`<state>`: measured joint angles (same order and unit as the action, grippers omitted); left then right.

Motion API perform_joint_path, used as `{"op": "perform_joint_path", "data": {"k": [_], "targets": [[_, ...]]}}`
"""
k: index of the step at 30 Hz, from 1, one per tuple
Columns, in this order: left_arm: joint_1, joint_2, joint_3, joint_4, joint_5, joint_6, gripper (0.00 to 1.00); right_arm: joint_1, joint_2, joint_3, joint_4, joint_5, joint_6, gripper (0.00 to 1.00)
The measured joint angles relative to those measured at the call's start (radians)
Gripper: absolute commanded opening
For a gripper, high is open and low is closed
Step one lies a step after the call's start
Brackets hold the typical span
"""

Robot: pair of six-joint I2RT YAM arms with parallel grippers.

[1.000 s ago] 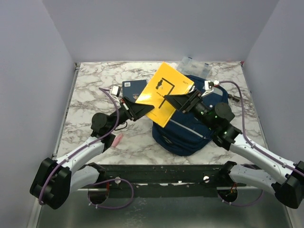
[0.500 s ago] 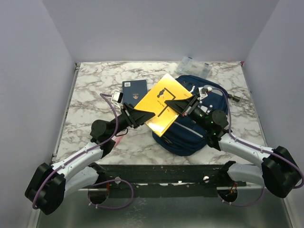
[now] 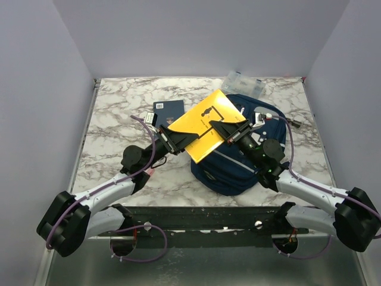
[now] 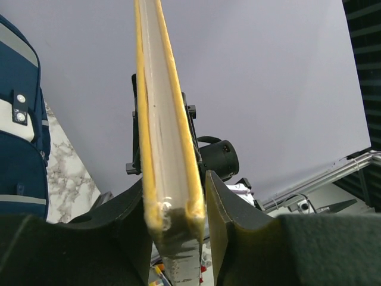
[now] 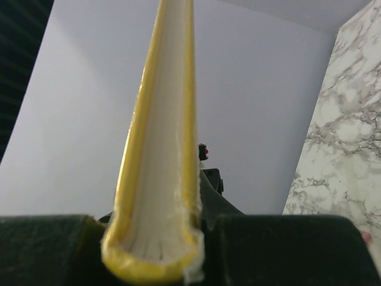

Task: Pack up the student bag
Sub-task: Pick up the book from the center of the board.

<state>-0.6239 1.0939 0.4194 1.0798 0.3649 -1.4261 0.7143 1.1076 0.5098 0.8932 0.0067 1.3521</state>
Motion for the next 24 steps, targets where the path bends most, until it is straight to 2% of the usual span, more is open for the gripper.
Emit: {"op": "perform_joint_path", "data": {"k": [5, 8, 10, 12, 13, 14, 17, 19, 21, 24], "targets": [[0.000, 0.008, 0.000, -0.014, 0.000, -0.002, 0.20, 0.011, -0.026, 0.011, -0.060, 0.052, -0.045, 0.01], [0.001, 0.016, 0.012, -0.043, -0.003, 0.003, 0.02, 0.012, -0.037, 0.026, -0.086, 0.065, -0.086, 0.01], [0.001, 0.018, 0.024, -0.062, -0.005, 0.011, 0.00, 0.012, -0.043, 0.031, -0.094, 0.072, -0.114, 0.02], [0.001, 0.014, 0.034, -0.079, -0.005, 0.016, 0.00, 0.012, -0.053, 0.037, -0.108, 0.074, -0.137, 0.15], [0.001, 0.009, 0.034, -0.086, -0.005, 0.019, 0.00, 0.013, -0.060, 0.045, -0.132, 0.074, -0.150, 0.27], [0.004, -0.002, 0.034, -0.103, -0.006, 0.026, 0.00, 0.015, -0.071, 0.052, -0.159, 0.073, -0.166, 0.32], [0.023, -0.093, 0.034, -0.221, 0.008, 0.070, 0.00, 0.026, -0.122, 0.099, -0.323, 0.066, -0.276, 0.49], [0.051, -0.177, 0.034, -0.320, 0.031, 0.112, 0.00, 0.033, -0.167, 0.132, -0.446, 0.063, -0.384, 0.64], [0.097, -0.273, 0.034, -0.435, 0.056, 0.170, 0.00, 0.031, -0.227, 0.140, -0.560, 0.077, -0.513, 0.73], [0.239, -0.422, 0.054, -0.689, 0.036, 0.298, 0.00, 0.018, -0.315, 0.144, -0.748, 0.139, -0.706, 0.80]]}}
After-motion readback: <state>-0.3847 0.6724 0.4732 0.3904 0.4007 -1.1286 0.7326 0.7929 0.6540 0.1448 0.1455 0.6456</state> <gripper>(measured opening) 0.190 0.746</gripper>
